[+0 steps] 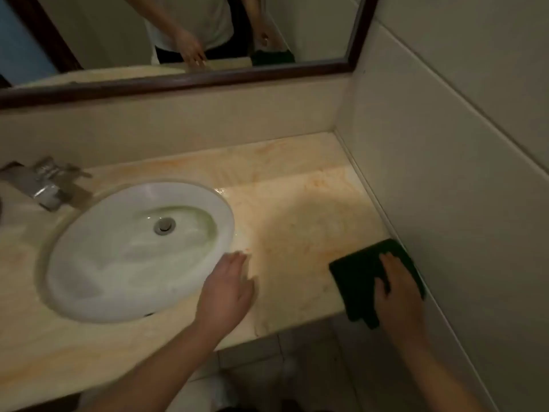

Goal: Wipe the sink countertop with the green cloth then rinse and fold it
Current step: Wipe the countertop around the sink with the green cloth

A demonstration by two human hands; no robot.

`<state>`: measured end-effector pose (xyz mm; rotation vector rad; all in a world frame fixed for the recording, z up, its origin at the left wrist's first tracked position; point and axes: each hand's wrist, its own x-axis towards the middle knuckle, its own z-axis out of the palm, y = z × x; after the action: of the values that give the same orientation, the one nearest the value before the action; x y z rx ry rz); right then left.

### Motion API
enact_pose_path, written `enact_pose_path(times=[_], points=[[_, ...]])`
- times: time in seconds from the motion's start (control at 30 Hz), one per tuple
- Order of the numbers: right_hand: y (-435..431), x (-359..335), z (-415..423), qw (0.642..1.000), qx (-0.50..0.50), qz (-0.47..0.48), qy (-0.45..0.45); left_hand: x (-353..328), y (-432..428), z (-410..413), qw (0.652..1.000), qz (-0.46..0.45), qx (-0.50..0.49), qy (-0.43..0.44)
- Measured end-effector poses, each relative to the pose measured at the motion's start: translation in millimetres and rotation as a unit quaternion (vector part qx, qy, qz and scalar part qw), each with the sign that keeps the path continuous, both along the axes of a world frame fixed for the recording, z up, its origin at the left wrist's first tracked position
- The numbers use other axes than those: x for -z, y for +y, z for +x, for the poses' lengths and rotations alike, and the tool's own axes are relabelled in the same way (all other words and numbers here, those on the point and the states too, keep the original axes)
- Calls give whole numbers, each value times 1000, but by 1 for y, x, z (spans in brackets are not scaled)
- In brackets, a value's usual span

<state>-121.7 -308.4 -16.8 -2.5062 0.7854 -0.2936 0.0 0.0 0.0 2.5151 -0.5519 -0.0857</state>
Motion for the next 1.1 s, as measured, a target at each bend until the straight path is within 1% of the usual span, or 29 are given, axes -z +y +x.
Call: enact_pose_path(times=[0.03,0.1,0.13,0.2,0.27,0.33,0.4,0.5,0.63,0.77,0.9,0.97,1.03,1.1], points=[[-4,8,9,999,-35,-14,24,7,-18,14,999,32,22,-20],[-5,18,21,989,-78,-30,120,13,-49,36,995,102,22,1],[-2,24,27,983,-82,-38,159,15,-64,49,992,120,12,30],[3,37,29,976,-72,-80,189,29,-81,67,988,148,-8,47],[2,41,37,973,-48,-97,206,43,-89,82,983,173,-25,61],[-3,40,57,972,-14,-90,216,52,-94,90,978,198,-25,67],[-9,41,78,975,18,-86,206,62,-96,90,975,213,-28,52],[-18,42,108,976,15,-94,196,66,-96,88,976,214,-33,37],[-35,38,157,978,-40,-84,186,67,-95,89,979,201,-33,27],[-56,40,230,979,-86,-75,167,72,-97,89,977,210,-38,16],[-67,44,323,975,-106,-101,165,74,-97,90,977,208,-39,12],[-62,43,355,968,-131,-123,173,74,-97,89,976,215,-37,13],[-50,41,362,955,-185,-147,177,73,-98,89,975,218,-35,13],[-33,42,339,938,-254,-169,167,71,-98,89,974,224,-34,12]])
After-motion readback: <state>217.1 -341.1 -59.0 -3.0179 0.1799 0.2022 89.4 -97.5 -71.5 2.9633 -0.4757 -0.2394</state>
